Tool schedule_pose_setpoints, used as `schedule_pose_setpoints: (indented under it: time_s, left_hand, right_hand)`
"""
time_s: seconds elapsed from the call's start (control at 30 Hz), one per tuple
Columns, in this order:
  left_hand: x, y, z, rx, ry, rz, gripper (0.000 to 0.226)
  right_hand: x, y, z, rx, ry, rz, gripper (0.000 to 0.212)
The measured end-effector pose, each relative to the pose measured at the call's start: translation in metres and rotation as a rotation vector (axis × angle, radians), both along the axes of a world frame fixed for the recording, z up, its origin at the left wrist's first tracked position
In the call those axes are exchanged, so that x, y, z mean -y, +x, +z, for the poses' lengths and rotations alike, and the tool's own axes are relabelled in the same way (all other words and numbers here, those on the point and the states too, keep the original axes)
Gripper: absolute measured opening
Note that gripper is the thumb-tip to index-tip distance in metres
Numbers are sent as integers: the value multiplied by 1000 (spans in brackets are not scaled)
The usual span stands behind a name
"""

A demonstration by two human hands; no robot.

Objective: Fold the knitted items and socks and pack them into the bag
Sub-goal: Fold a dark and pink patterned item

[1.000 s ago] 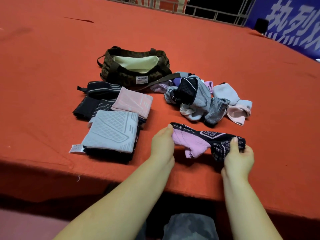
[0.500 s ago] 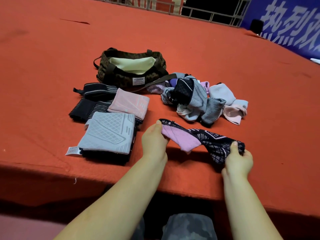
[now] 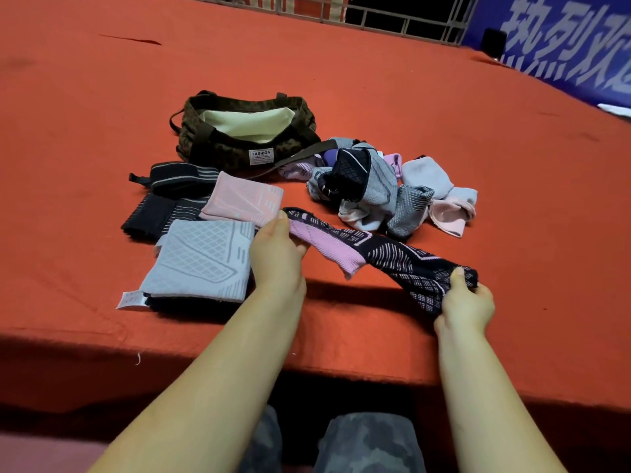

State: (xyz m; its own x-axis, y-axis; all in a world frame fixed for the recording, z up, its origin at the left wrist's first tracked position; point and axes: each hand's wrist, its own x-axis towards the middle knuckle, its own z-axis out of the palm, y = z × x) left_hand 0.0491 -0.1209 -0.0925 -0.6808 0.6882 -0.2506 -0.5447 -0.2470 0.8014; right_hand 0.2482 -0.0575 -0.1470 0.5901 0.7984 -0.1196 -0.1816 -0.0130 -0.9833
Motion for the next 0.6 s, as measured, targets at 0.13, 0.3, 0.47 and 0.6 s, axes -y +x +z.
schedule_pose_setpoints:
  time_s: [0.13, 0.3, 0.47, 0.6]
  left_hand:
    - [1, -7, 11, -93, 44, 34, 25]
    - [-3, -8, 5, -263, -6, -34, 29]
    - [-13, -10, -26, -460, -288, -244, 36]
    - [12, 17, -49, -1026, -389, -250, 59]
  right_hand:
    - [-1, 1, 11, 18, 15, -2, 23]
    - [2, 4, 19, 45, -27, 149, 21]
    - [12, 6, 8, 319, -206, 443, 16]
    - [29, 3, -3, 754, -253, 461, 57]
